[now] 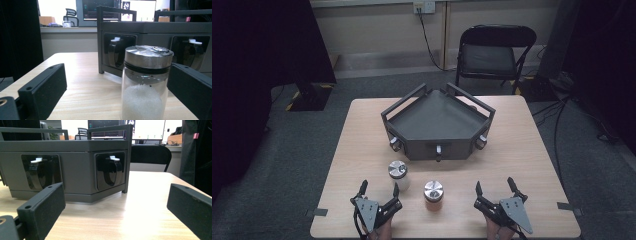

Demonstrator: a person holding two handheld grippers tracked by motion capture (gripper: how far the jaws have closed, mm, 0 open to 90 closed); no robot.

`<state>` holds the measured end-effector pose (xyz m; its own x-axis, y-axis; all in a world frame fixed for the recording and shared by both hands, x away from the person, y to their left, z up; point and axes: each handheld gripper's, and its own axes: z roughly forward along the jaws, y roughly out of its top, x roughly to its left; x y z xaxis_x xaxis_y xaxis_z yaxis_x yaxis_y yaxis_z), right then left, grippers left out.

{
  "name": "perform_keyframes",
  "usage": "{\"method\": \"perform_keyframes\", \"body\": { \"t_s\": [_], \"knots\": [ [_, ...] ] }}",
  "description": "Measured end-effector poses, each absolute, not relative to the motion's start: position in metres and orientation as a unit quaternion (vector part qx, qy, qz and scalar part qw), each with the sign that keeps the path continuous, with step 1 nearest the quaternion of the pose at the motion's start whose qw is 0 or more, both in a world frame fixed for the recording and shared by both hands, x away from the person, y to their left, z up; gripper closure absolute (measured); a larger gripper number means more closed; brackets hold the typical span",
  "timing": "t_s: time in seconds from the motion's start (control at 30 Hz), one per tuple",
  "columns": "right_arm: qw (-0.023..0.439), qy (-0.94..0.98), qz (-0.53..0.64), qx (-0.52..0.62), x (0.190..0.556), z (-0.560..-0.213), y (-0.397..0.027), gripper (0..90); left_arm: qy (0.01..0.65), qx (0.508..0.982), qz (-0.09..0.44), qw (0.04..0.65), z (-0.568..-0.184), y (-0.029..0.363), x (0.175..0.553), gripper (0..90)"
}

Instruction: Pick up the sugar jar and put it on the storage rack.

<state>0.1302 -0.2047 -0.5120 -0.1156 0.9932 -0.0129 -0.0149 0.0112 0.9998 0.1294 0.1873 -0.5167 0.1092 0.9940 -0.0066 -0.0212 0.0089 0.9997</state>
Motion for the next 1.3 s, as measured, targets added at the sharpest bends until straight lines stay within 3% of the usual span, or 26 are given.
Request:
{"method": "perform_keyframes", "body": {
  "t_s": [1.3],
  "knots": [
    [0.484,0.519,0.528,0.466,0.1285,-0.5144,-0.2018,0.8,0.466,0.518,0.469,0.543,-0.5179,0.1914,0.1292,0.1]
  ]
}}
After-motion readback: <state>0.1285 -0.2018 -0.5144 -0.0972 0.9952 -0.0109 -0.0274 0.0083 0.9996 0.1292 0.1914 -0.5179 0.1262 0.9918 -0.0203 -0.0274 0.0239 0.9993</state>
